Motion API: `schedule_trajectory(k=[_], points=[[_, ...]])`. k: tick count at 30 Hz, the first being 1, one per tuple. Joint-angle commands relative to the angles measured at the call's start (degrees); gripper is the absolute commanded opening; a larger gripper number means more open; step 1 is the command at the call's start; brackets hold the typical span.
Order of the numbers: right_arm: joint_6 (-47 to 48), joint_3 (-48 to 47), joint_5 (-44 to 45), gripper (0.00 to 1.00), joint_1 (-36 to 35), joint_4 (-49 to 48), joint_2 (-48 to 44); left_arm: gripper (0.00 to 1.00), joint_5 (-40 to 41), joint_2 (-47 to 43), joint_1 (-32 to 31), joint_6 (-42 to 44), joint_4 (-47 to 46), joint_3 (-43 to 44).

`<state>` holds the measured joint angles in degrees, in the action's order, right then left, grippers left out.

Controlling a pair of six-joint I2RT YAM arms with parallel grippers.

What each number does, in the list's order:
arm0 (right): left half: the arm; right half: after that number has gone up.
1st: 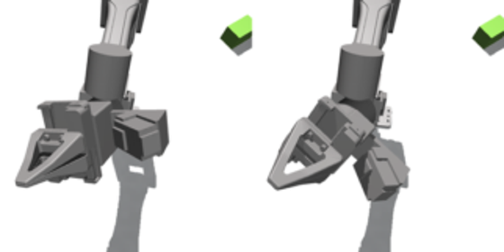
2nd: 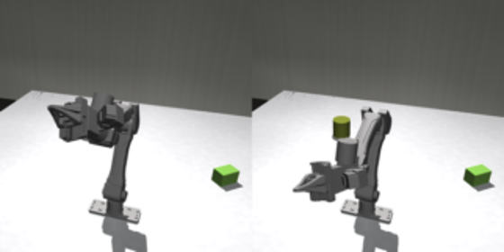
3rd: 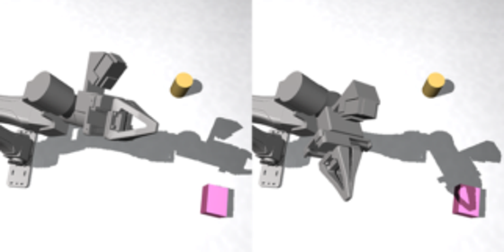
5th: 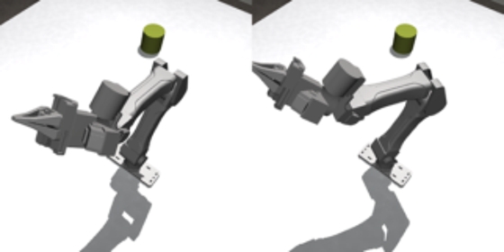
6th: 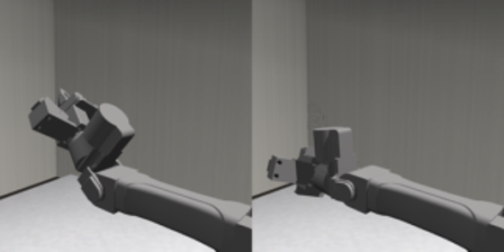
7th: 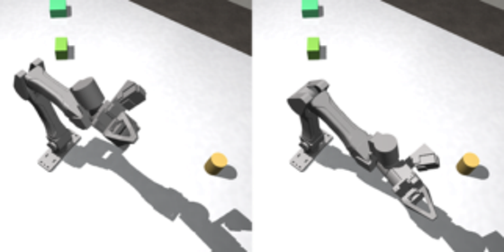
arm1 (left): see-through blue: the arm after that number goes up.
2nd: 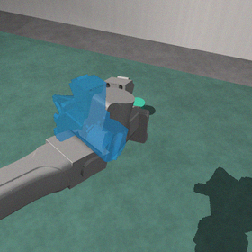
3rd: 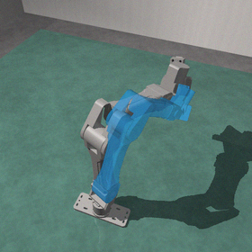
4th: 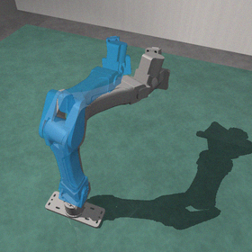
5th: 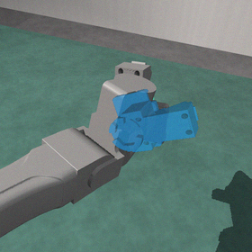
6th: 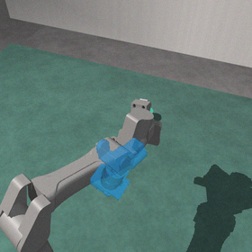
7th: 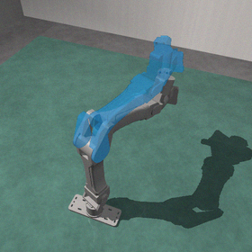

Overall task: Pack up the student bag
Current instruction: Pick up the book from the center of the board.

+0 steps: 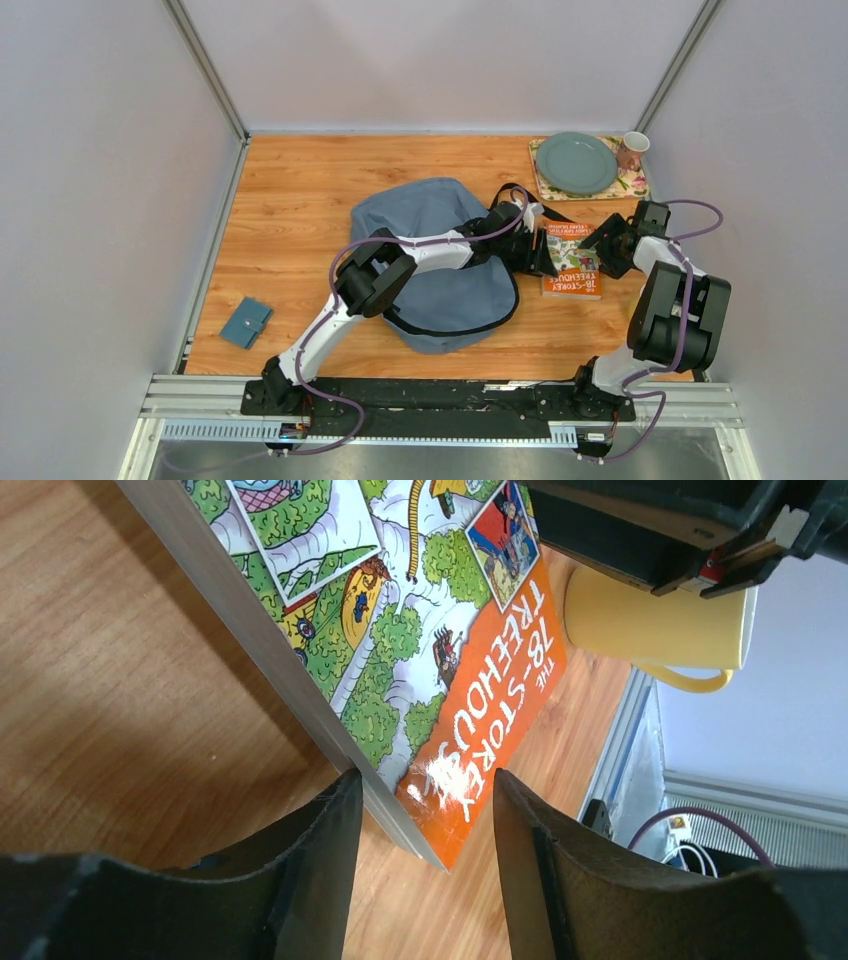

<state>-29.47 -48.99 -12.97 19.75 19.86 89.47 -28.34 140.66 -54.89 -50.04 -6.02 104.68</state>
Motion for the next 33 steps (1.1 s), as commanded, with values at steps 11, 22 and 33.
schedule_trajectory(k=[11,22,33], points=[[-6.21,8.12,-9.79,0.66,-3.05,3.7,-7.03,0.39,0.12,-7.59,-2.85,0.21,-6.02,-0.97],[-5.33,7.95,-9.18,0.66,-3.05,4.49,-6.94,0.18,2.67,-7.77,-2.76,1.17,0.65,-0.89],[-2.52,3.91,-7.42,0.77,-2.7,10.9,-12.12,0.0,4.34,-10.83,-2.59,9.16,8.48,1.84]])
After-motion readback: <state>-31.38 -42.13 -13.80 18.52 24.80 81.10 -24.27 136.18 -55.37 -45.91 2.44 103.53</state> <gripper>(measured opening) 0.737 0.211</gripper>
